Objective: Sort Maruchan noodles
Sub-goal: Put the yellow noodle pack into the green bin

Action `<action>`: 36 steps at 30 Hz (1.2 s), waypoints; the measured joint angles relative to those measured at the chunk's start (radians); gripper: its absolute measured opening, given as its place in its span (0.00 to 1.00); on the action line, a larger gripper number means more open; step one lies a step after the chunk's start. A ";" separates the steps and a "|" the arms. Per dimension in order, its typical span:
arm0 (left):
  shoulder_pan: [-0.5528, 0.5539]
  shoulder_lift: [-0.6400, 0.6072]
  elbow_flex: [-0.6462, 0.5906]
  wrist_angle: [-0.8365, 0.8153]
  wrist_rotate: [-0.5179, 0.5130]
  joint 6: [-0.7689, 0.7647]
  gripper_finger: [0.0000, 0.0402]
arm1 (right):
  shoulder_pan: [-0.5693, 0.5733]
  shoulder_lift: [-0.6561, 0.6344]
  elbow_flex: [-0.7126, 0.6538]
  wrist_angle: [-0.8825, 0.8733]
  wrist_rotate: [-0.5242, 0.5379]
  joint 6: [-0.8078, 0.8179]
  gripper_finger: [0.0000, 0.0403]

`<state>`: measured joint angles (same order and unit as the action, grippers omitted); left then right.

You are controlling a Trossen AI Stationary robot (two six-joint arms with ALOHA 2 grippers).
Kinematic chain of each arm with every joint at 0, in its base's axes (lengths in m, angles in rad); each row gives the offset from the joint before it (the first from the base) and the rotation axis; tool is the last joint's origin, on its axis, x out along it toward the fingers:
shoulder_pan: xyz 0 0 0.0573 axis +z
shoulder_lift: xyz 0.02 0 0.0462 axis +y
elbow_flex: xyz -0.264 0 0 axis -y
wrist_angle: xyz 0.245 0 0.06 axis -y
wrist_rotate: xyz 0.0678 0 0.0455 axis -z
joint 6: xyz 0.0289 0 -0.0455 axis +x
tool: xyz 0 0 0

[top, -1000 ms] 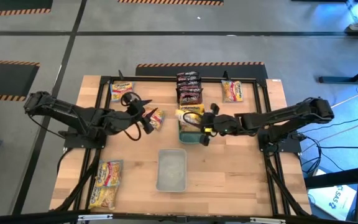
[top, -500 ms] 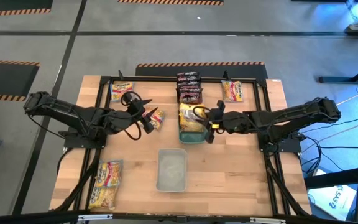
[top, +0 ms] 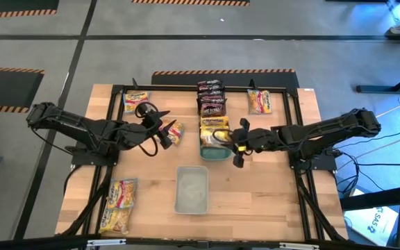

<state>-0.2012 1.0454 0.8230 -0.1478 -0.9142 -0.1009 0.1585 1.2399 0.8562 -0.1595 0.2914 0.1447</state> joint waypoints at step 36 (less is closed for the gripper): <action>0.601 0.161 -0.001 0.240 1.420 0.119 0.47 | -0.201 0.032 -0.049 0.384 -0.254 -0.313 0.23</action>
<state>0.3995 1.2063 0.8219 0.0925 0.5056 0.0183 -0.0424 1.2720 0.8070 0.2242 0.0369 -0.1680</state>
